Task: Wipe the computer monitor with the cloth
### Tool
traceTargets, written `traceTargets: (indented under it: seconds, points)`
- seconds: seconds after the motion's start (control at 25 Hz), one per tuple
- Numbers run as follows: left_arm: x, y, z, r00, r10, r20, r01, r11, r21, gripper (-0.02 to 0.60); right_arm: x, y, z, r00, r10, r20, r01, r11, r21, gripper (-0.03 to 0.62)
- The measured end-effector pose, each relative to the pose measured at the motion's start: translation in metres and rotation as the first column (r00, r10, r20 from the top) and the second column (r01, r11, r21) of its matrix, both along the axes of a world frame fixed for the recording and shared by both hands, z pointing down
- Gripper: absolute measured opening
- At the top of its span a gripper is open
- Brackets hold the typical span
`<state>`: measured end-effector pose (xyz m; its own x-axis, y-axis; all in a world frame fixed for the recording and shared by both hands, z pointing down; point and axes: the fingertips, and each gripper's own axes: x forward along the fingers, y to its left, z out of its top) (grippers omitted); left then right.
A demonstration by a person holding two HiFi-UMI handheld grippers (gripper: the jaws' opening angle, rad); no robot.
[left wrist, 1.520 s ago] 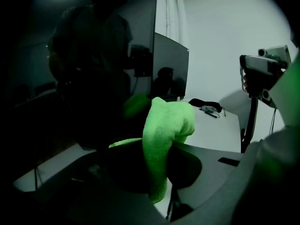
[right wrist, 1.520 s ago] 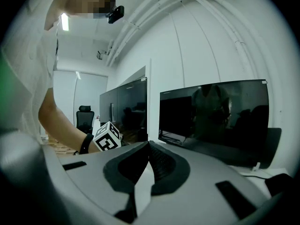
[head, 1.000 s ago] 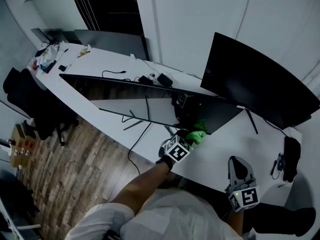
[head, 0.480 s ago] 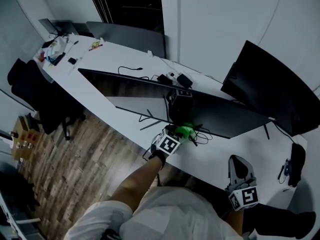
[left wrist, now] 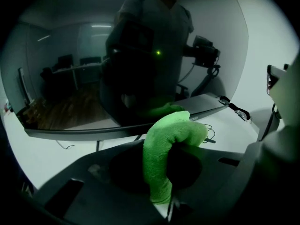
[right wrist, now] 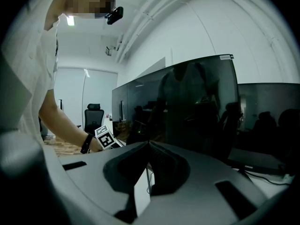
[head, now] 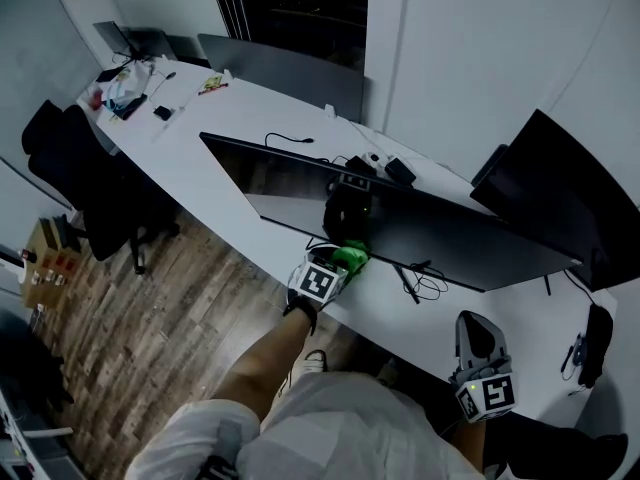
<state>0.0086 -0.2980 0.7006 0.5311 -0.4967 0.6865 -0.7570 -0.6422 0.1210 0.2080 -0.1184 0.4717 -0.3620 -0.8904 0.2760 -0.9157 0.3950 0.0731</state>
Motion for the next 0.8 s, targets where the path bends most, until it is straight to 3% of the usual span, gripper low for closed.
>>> traceTargets:
  seconds: [0.28, 0.8]
  points:
    - [-0.073, -0.026, 0.003, 0.994, -0.105, 0.004, 0.106, 0.994, -0.006, 0.052, -0.034, -0.013, 0.001, 1.000, -0.015, -0.004, 0.015, 1.000, -0.001, 0.003]
    - [-0.180, -0.062, 0.013, 0.976, -0.192, 0.104, 0.194, 0.981, -0.003, 0.052, -0.076, -0.013, 0.004, 1.000, 0.027, 0.004, -0.027, 0.999, 0.018, 0.003]
